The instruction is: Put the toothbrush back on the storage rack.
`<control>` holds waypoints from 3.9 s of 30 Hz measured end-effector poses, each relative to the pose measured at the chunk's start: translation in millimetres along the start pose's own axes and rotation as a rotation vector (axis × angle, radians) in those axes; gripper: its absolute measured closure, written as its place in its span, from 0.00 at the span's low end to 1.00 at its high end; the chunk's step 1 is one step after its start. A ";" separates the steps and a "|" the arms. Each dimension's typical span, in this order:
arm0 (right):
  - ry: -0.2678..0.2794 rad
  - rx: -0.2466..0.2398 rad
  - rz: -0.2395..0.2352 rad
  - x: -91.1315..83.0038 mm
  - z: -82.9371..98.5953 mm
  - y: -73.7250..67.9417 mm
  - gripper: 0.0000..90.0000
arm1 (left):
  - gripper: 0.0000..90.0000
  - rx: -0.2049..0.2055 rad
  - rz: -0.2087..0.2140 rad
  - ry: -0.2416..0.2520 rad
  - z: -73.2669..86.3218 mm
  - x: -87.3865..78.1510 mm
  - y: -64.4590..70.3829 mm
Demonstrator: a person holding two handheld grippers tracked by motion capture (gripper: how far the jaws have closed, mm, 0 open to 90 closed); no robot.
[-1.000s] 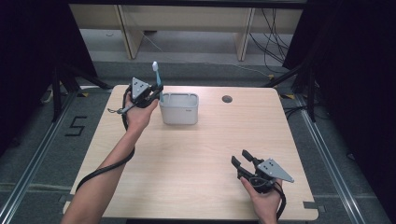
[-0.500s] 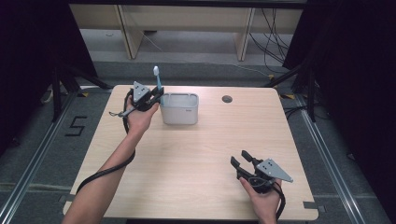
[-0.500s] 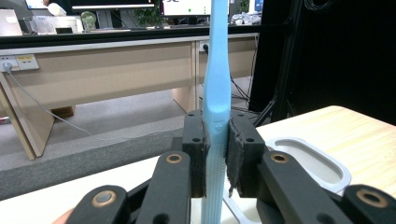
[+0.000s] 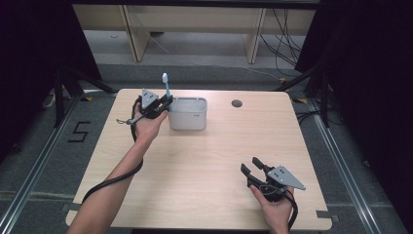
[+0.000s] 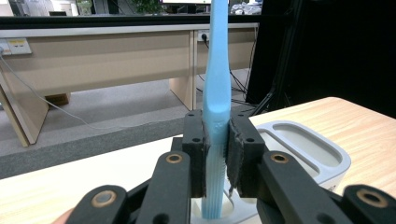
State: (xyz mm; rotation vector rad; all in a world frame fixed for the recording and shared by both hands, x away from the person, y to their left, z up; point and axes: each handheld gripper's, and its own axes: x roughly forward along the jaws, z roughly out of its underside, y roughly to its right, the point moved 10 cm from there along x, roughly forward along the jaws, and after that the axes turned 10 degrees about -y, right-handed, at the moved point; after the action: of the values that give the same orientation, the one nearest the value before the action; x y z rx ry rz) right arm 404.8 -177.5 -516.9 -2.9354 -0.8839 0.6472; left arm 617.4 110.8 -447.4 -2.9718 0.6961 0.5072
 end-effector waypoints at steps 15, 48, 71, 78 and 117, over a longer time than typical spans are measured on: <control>-0.008 -0.006 0.011 -0.1 1.4 2.5 0.51 | 0.87 -0.009 -0.002 -0.019 10.3 5.1 -0.6; 0.005 -0.023 0.009 1.3 1.2 3.6 0.51 | 0.86 -0.023 -0.020 -0.068 27.8 10.1 -5.5; -0.017 -0.008 0.006 1.5 4.2 1.1 0.51 | 0.78 -0.015 -0.030 -0.078 33.2 7.1 -8.9; -0.019 -0.007 0.008 1.2 4.5 1.4 0.51 | 0.65 -0.039 -0.034 -0.069 33.7 0.8 -11.7; -0.004 0.010 -0.005 1.3 3.9 -0.6 0.50 | 0.51 -0.011 0.030 -0.076 71.7 -88.2 17.5</control>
State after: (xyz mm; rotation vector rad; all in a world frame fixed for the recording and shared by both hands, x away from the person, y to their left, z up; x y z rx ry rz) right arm 403.9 -176.7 -520.9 -2.9227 -0.8854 0.6554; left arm 513.4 141.1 -486.0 -2.9389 0.7344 0.6244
